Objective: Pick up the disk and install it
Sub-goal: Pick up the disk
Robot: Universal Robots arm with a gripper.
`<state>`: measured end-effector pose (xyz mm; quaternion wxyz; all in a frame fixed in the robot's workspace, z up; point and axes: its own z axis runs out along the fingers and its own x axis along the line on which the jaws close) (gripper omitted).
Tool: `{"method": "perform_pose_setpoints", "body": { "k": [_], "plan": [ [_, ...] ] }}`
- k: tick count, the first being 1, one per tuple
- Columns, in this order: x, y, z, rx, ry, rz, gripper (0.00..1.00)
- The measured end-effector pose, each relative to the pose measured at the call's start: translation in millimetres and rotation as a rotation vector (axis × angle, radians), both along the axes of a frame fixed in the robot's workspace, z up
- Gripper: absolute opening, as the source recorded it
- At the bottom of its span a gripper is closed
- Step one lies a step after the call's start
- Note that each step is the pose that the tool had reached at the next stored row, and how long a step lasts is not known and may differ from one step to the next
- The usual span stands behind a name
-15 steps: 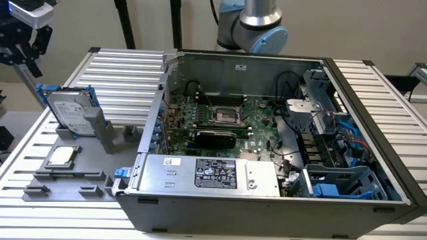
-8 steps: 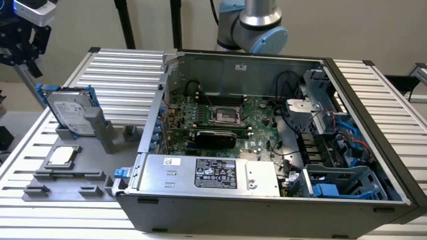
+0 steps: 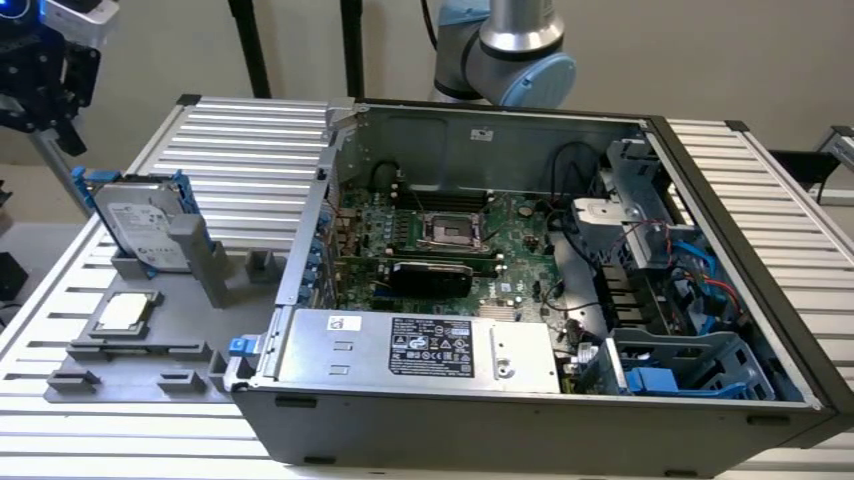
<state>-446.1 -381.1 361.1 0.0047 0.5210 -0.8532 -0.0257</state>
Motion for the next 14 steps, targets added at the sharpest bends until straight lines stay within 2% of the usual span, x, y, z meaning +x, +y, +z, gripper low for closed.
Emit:
{"method": "perform_pose_setpoints", "body": {
  "k": [14],
  "plan": [
    [6.3, -0.1, -0.2, 0.0, 0.0, 0.188, 0.11]
  ]
}}
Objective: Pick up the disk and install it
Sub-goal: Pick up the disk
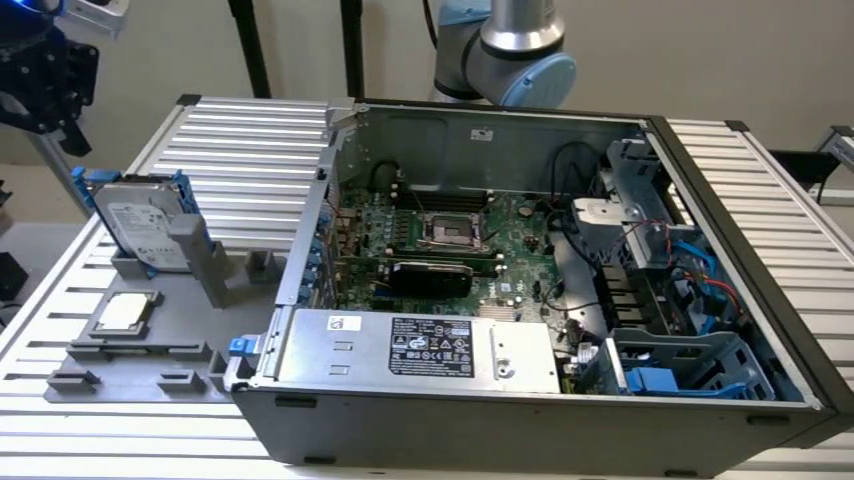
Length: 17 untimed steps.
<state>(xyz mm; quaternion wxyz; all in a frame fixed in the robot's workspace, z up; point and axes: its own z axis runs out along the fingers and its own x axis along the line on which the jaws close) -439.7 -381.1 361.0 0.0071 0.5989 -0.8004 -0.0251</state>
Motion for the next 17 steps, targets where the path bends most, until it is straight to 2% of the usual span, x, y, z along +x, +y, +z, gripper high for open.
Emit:
{"method": "perform_pose_setpoints", "body": {
  "k": [11, 17],
  "plan": [
    [6.4, 0.1, -1.3, 0.0, -0.0001, 0.134, 0.11],
    [6.8, 0.0, -4.9, -0.0012, -0.0008, 0.237, 0.11]
  ]
}}
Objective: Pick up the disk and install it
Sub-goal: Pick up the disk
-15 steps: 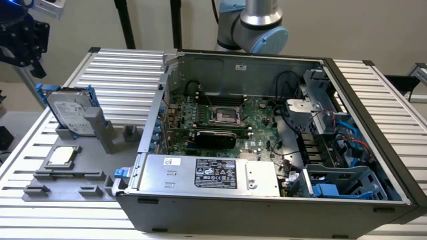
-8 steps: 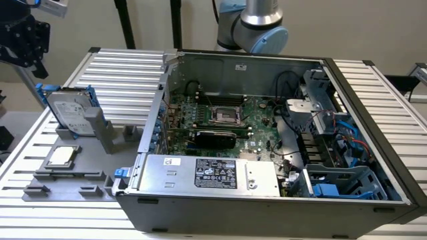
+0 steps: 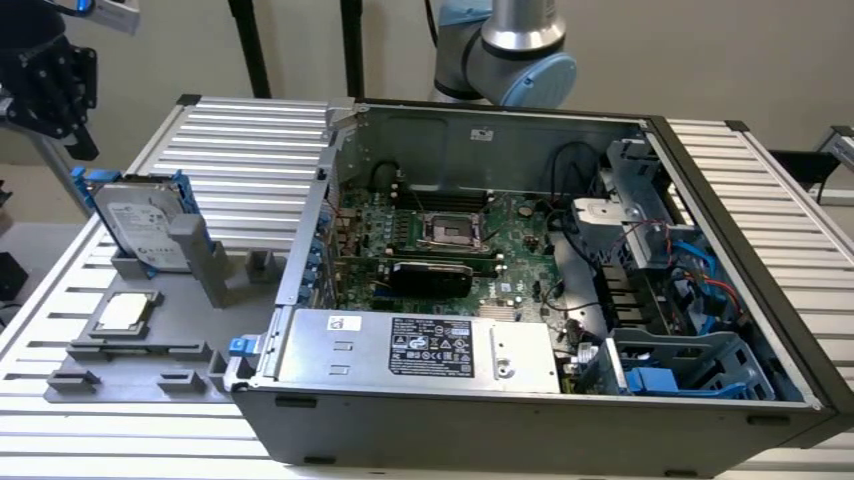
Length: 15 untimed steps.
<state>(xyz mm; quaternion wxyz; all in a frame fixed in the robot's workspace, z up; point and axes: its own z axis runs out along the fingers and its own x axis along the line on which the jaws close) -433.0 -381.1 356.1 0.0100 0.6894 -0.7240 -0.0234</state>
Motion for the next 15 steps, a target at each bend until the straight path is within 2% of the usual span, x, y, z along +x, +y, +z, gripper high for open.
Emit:
{"method": "perform_pose_setpoints", "body": {
  "k": [5, 8, 13, 14, 15],
  "plan": [
    [1.8, 0.0, -2.4, -0.0004, -0.0039, 0.049, 0.11],
    [6.7, 0.1, -2.8, -0.0004, -0.0078, 0.053, 0.11],
    [6.7, 0.5, -3.7, -0.0007, -0.0144, 0.054, 0.11],
    [6.6, 0.5, -4.0, -0.0007, -0.0159, 0.053, 0.12],
    [6.3, 0.5, -4.3, -0.0008, -0.017, 0.053, 0.18]
  ]
}}
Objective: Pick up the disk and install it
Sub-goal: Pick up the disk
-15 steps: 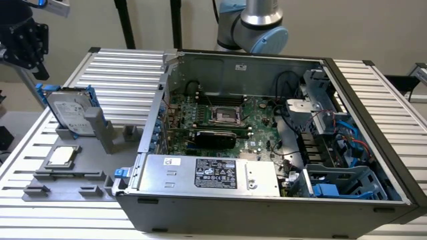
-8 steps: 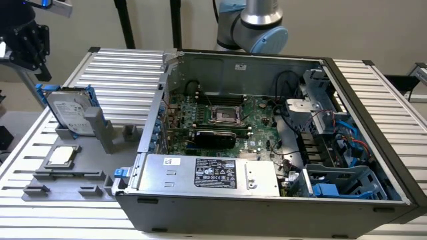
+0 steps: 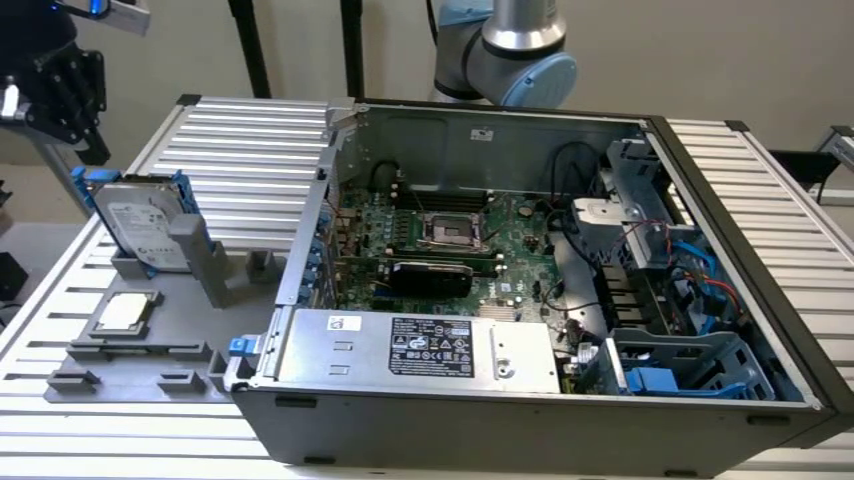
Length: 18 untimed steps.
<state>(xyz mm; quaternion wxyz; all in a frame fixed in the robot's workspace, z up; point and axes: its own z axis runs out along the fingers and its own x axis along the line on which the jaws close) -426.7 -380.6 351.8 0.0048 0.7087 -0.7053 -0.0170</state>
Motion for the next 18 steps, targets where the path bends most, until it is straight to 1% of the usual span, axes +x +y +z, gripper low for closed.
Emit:
{"method": "perform_pose_setpoints", "body": {
  "k": [1, 4, 5, 6, 7, 8, 18],
  "plan": [
    [-0.4, 0.0, -0.4, 0.0, -0.0009, 0.0, 0.18],
    [-2.1, 0.0, -2.3, 0.0001, -0.0022, 0.0, 0.36],
    [-2.5, 0.0, -3.0, 0.0, -0.0021, 0.0, 0.36],
    [-2.8, 0.0, -3.9, 0.0, -0.0021, 0.0, 0.42],
    [-3.0, 0.1, -4.9, 0.0, -0.0021, 0.0, 0.42],
    [-3.2, 0.2, -6.0, 0.0, -0.0021, 0.0, 0.48],
    [-3.3, 1.6, -23.8, 0.0, -0.0021, 0.0, 0.48]
  ]
}}
